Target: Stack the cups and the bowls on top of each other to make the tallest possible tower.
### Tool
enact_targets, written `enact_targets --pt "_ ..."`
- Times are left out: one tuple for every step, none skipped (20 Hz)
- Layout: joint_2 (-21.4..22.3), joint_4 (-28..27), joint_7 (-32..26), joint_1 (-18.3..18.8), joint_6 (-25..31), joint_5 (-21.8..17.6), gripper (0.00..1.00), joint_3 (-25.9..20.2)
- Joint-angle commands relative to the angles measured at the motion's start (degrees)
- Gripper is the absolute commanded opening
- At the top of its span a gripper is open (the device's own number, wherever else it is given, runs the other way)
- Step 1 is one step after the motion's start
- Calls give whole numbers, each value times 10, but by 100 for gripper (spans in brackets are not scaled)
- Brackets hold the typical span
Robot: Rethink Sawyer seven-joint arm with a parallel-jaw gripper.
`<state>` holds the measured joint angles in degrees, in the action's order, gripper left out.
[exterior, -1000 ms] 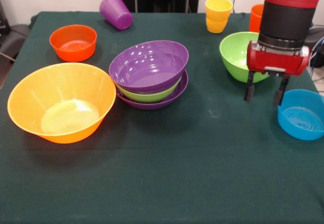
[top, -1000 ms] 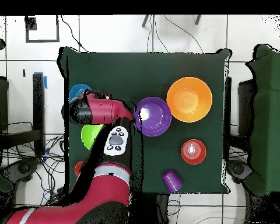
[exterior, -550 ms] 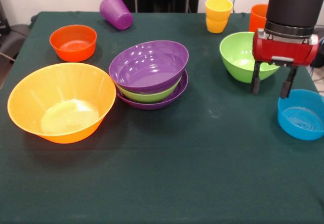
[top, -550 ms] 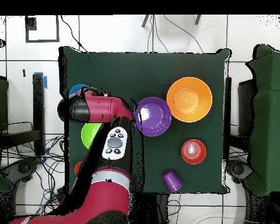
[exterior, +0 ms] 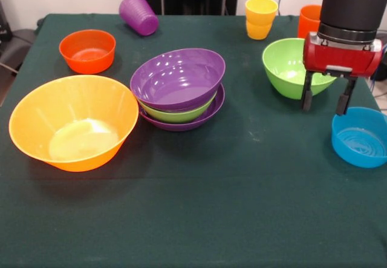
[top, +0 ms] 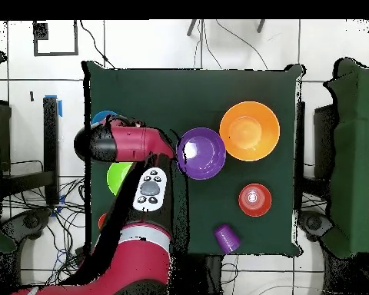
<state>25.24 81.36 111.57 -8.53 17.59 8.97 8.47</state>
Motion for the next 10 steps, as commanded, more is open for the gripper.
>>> enact_targets --pt "-41 8 62 -18 15 -9 100 -55" --pt "-44 9 64 -19 9 -9 100 -55" --pt "-47 8 66 -20 4 -8 100 -55" --pt "-49 7 68 -21 2 -7 100 -54" --pt "-51 7 70 -22 0 -5 100 -53" --pt "-52 6 71 -23 -1 -5 100 -53" --pt "-53 3 72 -24 0 -4 100 -52" --pt "-54 2 73 -26 0 -3 100 -51" --pt "-55 2 74 -27 -1 -2 100 -51" --pt "-57 2 75 -28 -4 -2 100 -50"
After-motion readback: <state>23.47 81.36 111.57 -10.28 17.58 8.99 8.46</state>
